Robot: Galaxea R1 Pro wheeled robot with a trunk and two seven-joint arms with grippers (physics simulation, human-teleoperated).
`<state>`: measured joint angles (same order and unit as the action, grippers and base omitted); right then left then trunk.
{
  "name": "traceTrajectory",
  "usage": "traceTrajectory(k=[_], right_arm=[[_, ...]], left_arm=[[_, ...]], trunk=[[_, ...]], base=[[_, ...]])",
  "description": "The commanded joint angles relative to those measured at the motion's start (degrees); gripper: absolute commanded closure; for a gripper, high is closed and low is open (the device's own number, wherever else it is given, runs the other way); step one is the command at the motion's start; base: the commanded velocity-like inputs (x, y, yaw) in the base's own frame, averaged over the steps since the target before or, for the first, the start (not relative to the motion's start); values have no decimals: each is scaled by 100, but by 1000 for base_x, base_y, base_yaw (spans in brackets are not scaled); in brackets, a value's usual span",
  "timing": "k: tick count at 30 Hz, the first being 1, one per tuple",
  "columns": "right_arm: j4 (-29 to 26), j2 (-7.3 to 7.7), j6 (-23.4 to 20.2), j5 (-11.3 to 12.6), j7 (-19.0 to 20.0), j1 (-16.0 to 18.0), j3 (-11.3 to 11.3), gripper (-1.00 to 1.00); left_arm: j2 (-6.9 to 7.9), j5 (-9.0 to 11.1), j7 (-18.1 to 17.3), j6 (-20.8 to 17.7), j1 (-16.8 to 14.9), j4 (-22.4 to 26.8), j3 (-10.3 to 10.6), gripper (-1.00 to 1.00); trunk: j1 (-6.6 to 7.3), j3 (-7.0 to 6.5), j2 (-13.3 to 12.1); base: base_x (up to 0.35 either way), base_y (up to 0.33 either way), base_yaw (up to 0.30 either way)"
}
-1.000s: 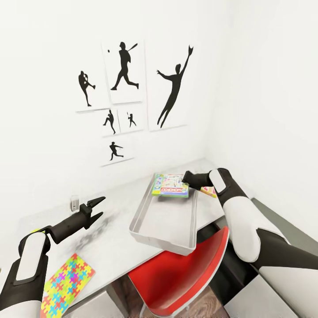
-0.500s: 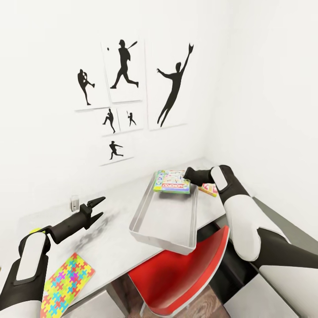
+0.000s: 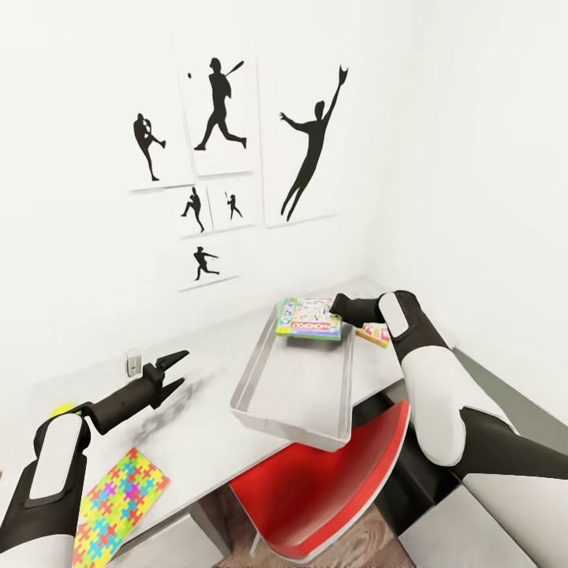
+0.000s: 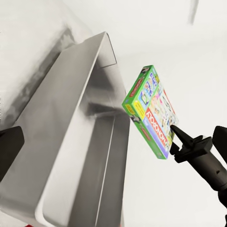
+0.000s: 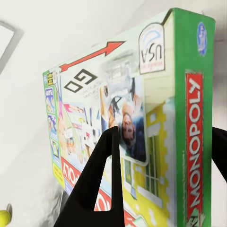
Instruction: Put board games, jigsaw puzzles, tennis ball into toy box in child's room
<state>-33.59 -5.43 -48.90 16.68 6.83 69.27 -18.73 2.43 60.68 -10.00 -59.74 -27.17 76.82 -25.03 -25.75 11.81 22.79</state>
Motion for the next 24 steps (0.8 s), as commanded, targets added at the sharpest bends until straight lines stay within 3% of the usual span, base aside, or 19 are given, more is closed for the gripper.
traceTrajectory(k=[1,24], right_arm=[[-7,-9,-30,-56,50,7,-49,100],[-22,-2,-26,-61,49,1,-51,100]], left_arm=[[0,-57,-60,-26,-7,0,-10,-100],[11,-57,-64,-26,-13,8,-10,-100]], trunk=[[-3,21,12],[-3,235,12]], base=[[0,0,0],[0,0,0]])
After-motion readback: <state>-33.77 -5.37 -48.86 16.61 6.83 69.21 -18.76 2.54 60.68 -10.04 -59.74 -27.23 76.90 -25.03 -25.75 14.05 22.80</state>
